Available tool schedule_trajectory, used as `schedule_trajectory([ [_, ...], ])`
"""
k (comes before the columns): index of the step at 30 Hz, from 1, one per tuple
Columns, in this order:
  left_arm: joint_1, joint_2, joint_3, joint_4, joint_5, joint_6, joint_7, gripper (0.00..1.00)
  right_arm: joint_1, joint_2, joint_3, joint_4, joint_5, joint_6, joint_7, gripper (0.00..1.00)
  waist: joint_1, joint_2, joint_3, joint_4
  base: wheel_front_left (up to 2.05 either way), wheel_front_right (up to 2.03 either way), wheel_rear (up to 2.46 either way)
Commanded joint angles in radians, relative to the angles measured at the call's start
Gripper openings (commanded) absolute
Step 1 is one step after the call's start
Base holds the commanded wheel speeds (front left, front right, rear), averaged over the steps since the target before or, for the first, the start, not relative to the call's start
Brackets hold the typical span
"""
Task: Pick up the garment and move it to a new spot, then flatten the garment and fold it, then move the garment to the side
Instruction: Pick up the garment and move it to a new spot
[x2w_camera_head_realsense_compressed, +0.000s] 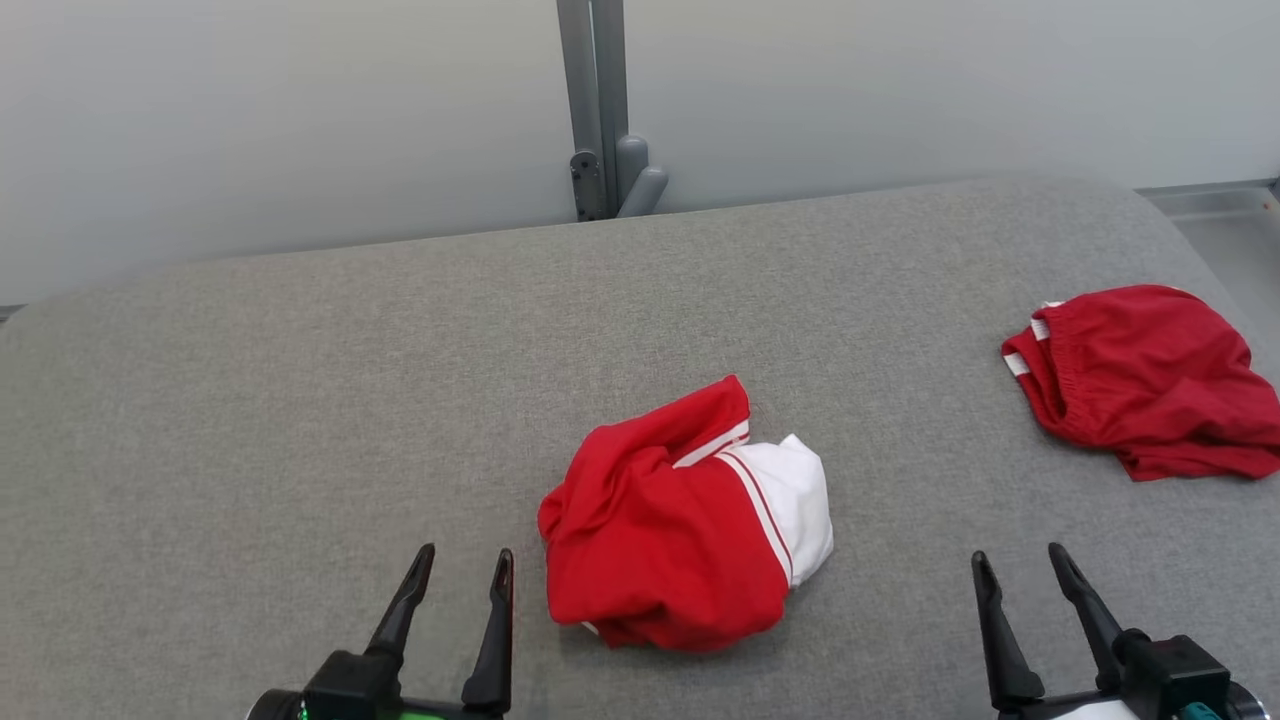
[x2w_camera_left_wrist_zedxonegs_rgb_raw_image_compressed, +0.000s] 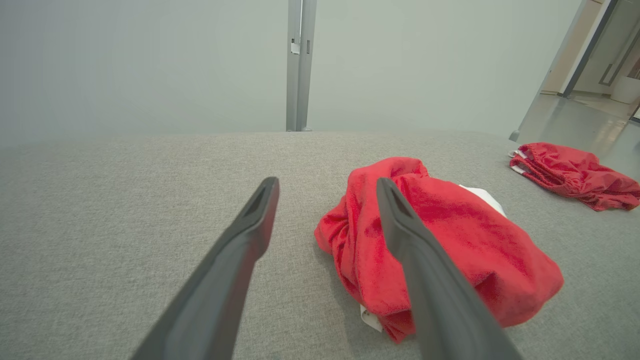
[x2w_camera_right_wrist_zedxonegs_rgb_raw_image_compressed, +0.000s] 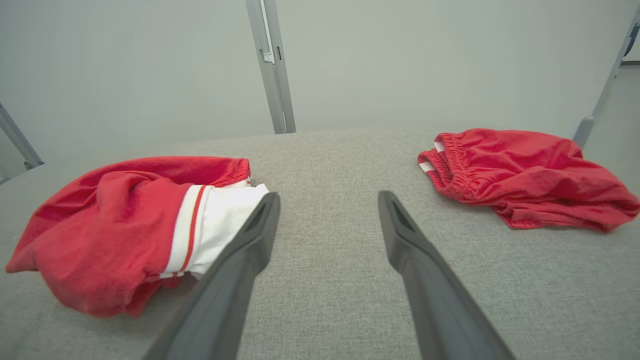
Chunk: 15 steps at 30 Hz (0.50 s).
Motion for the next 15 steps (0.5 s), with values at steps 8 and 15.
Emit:
schedule_trajectory([
  [8,0.11,-0.005,0.117,-0.037,0.081,-0.052,0.0,1.0,0.038,-0.002,-0.073,-0.021,-0.045,-0.001,0.0,1.0,0.0001,0.0055,-0.031,0.059,0.0,0.0,0.0],
  [15,0.152,-0.035,0.208,-0.017,0.116,-0.088,0.0,1.0,0.045,-0.002,-0.111,-0.021,-0.071,-0.001,0.0,1.0,0.0001,0.0055,-0.049,0.091,0.0,0.0,0.0],
])
